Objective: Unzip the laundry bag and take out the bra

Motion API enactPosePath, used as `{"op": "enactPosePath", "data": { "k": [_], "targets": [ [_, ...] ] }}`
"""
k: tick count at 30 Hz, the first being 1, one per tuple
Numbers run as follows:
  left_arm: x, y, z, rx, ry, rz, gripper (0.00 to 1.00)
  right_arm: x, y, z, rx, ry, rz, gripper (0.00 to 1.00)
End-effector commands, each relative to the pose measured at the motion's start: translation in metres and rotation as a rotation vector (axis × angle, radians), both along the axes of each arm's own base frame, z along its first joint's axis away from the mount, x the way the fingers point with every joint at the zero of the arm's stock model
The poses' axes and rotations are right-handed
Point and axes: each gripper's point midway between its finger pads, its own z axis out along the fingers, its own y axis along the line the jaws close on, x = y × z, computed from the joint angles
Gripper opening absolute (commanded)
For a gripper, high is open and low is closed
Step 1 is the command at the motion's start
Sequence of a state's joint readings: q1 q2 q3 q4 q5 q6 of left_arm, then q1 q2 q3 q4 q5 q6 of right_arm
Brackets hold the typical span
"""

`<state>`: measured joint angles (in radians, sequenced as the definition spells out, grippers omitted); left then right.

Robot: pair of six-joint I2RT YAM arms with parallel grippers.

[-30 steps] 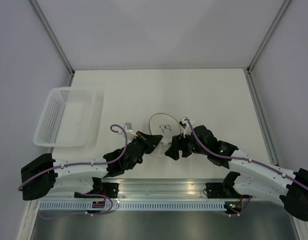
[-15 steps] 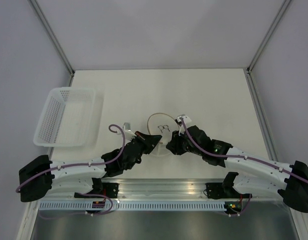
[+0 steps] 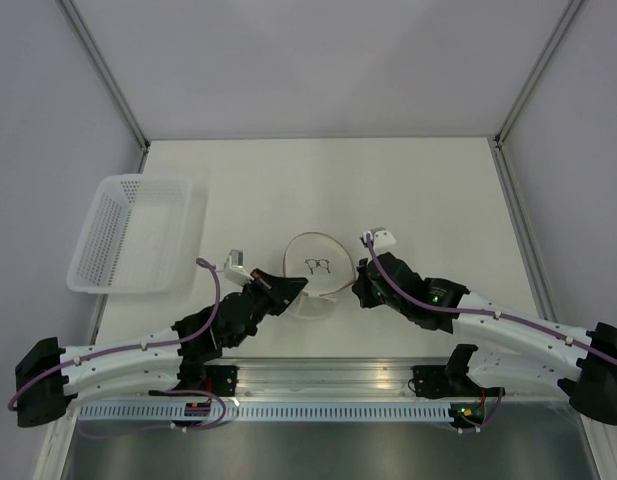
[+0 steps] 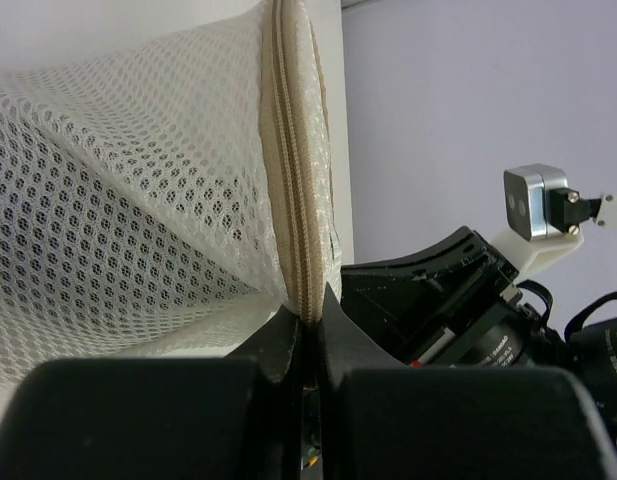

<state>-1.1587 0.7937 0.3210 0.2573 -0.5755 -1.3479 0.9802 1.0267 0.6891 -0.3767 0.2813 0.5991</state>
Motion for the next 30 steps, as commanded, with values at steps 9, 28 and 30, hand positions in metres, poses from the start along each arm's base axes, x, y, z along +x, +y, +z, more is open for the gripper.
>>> {"op": "enactPosePath", "data": {
  "k": [9,28,30],
  "targets": [
    [-0.038,-0.003,0.038,0.243,-0.422,-0.49,0.02,0.023,-0.065,-0.002,-0.284,-0.087,-0.239,0.0],
    [0.045,-0.026,0.005,0.588,-0.216,-0.437,0.8,0.013,-0.065,0.016,-0.189,-0.096,-0.208,0.01],
    [0.05,-0.01,0.006,0.582,-0.169,-0.337,0.84,0.01,-0.058,0.014,-0.168,-0.078,-0.172,0.0]
  ]
}}
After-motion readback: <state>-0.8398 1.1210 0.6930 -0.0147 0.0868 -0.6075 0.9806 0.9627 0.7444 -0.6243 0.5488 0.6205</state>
